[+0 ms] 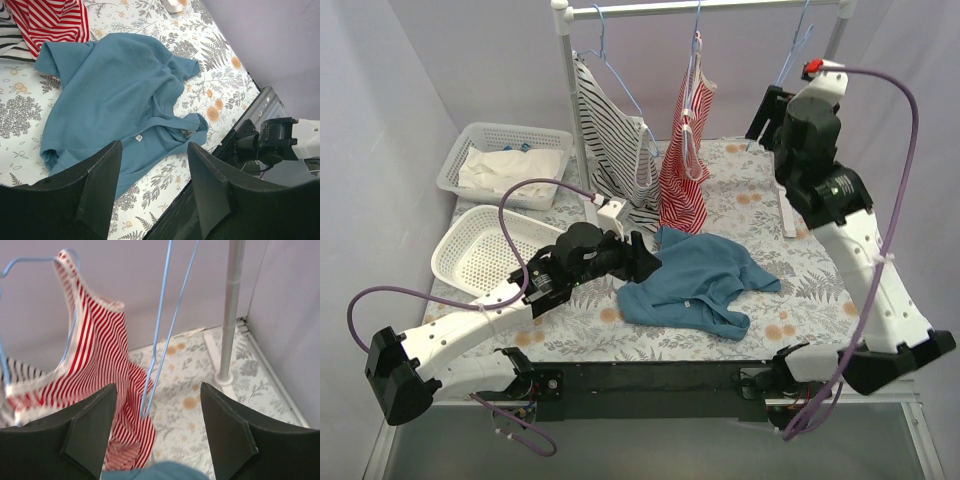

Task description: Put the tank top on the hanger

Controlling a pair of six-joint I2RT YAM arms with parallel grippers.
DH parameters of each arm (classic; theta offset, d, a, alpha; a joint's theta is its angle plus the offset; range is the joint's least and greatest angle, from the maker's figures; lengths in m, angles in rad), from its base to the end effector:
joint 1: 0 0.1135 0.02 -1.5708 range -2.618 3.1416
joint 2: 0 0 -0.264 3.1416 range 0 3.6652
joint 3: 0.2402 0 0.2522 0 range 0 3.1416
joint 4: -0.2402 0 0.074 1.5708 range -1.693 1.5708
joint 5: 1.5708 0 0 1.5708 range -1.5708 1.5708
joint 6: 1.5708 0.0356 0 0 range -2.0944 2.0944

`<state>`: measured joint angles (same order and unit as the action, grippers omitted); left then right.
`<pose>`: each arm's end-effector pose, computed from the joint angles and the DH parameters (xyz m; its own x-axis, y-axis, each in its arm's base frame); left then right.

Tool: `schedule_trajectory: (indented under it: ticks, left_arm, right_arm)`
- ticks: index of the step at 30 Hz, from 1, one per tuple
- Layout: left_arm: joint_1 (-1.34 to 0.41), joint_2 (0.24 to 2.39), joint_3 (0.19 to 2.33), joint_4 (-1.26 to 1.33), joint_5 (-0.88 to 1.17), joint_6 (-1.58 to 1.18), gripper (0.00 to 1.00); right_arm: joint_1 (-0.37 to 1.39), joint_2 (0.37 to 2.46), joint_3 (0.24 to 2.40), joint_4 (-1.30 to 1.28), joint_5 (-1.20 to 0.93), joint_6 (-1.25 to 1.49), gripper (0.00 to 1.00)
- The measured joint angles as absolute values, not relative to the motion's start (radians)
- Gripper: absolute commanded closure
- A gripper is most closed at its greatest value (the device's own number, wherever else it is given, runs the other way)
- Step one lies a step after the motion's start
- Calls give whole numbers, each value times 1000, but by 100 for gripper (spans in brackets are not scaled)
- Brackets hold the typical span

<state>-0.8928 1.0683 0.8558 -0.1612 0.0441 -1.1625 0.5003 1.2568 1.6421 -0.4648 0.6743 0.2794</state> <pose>0.1537 -0.1933 0.3119 -0.8287 -0.4329 -0.3549 0.1090 0.4971 -0.8608 0.2251 0.0977 0.5042 -0.0197 0.2347 -0.9719 0.1840 0.9563 0.2273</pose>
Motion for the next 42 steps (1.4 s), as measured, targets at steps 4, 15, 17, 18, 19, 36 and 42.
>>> schedule_trajectory:
  ticks: [4, 15, 17, 18, 19, 36, 42]
  left_arm:
    - [-893, 1075, 874, -173, 44, -1152, 45]
    - [-893, 1076, 919, -213, 35, -1104, 45]
    - [-893, 1076, 919, -219, 32, -1098, 45]
    - [-893, 1076, 920, -221, 32, -1096, 45]
    - [-893, 1076, 920, -224, 30, -1093, 45]
    - [-893, 1043, 919, -236, -27, -1078, 45]
    - [-893, 1043, 919, -236, -38, -1074, 45]
  right_arm:
    - [384, 1432, 1821, -464, 603, 223, 25]
    - [221, 1695, 2050, -469, 437, 198, 35]
    - [209, 1726, 2063, -469, 424, 198, 43]
    - [205, 1740, 2066, -469, 414, 199, 46]
    - [204, 1752, 2066, -471, 405, 201, 48]
    - [218, 1665, 1985, -548, 360, 196, 89]
    - [225, 1627, 1981, -577, 360, 156, 99]
